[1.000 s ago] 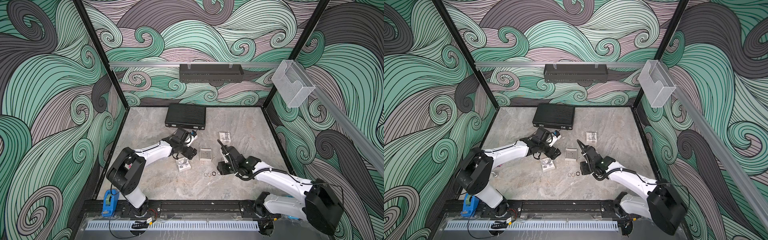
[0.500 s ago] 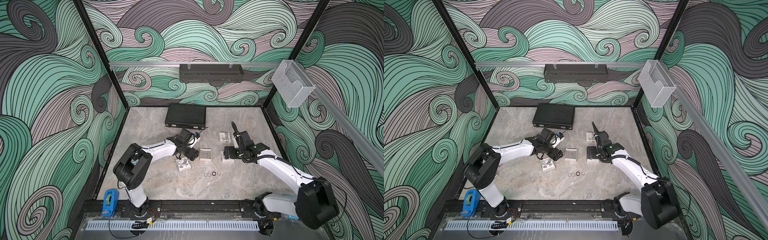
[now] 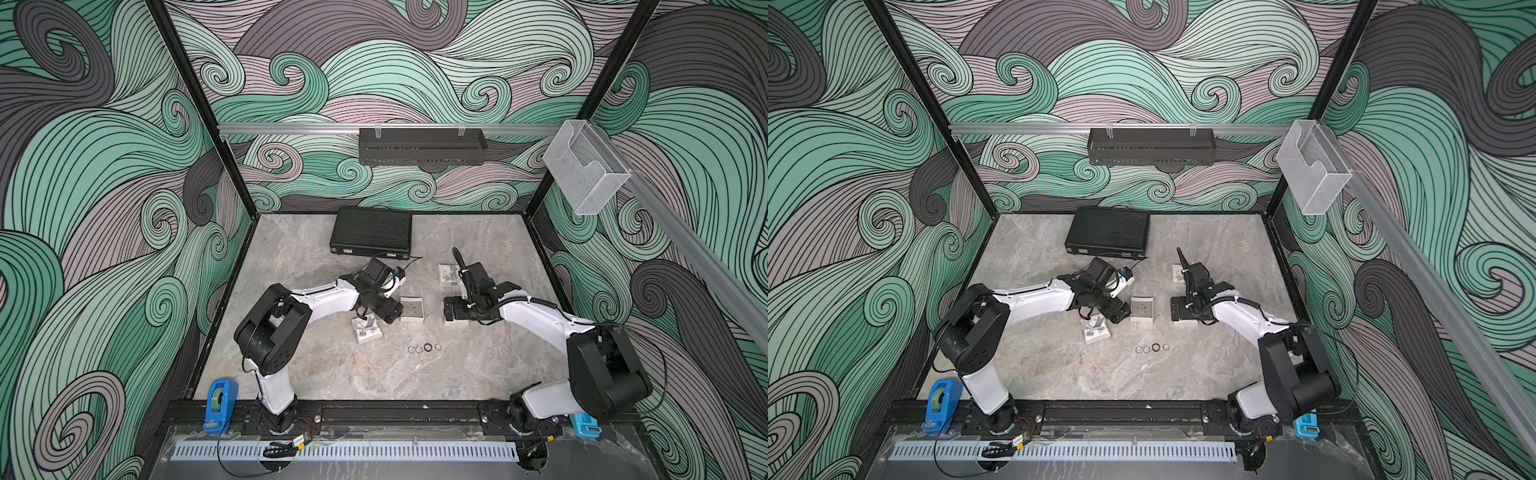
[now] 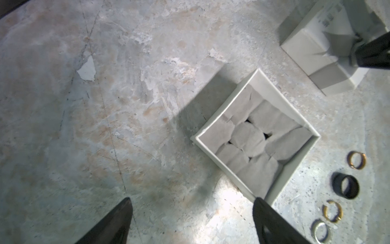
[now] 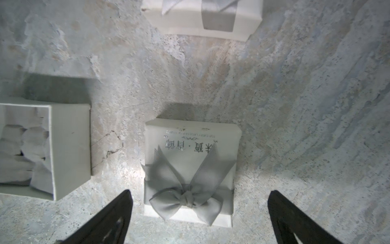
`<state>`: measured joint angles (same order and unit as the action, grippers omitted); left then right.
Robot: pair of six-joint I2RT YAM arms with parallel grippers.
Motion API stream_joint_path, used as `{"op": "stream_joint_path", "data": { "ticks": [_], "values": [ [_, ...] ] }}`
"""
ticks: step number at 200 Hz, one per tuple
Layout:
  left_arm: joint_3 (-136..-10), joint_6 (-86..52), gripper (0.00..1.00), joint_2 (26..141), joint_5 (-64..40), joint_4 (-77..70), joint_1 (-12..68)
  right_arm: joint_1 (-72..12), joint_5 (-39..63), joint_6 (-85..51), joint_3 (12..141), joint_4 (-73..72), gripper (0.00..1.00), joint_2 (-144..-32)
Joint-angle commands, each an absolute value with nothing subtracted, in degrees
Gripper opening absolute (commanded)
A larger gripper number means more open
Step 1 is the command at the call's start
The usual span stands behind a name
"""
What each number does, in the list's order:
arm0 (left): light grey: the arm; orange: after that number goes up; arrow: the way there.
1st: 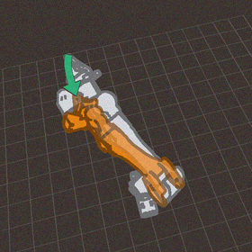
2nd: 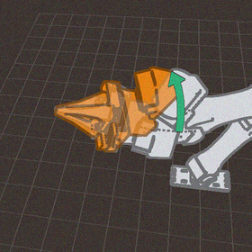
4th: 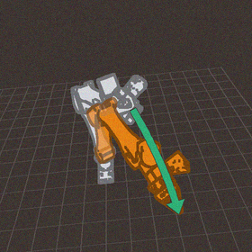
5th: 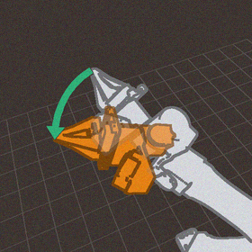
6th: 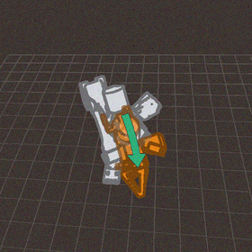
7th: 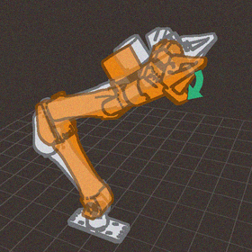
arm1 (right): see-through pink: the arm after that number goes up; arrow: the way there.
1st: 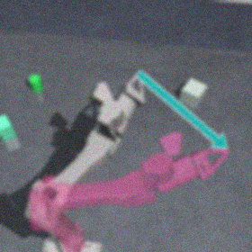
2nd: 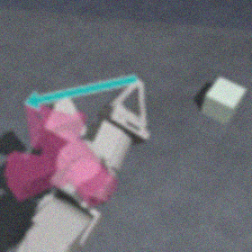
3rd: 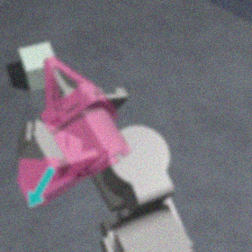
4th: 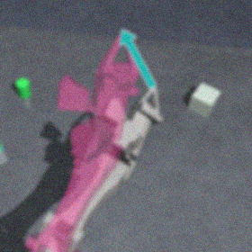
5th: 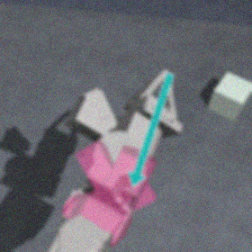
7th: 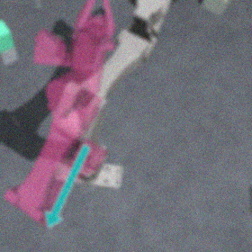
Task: Take the rings out of the lift-off lid box
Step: Pick up the lid from the center of the board.
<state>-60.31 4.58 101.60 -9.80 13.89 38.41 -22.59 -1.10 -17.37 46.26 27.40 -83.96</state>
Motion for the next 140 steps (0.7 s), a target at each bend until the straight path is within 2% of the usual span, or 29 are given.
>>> {"op": "stream_joint_path", "data": {
  "ticks": [1,98,140],
  "values": [
    [-62.40,3.79,0.90,102.51,-11.57,13.37,39.11,-22.41,-0.74,-17.05,47.98,26.37,1.00,-84.69],
    [-61.12,4.72,0.90,98.82,-8.19,15.06,39.20,-23.17,-2.72,-17.31,50.44,25.36,0.99,-89.92],
    [-57.65,4.93,0.91,92.87,-3.06,14.72,38.77,-24.85,-4.33,-17.88,51.06,26.02,0.89,-91.31]
  ]
}}
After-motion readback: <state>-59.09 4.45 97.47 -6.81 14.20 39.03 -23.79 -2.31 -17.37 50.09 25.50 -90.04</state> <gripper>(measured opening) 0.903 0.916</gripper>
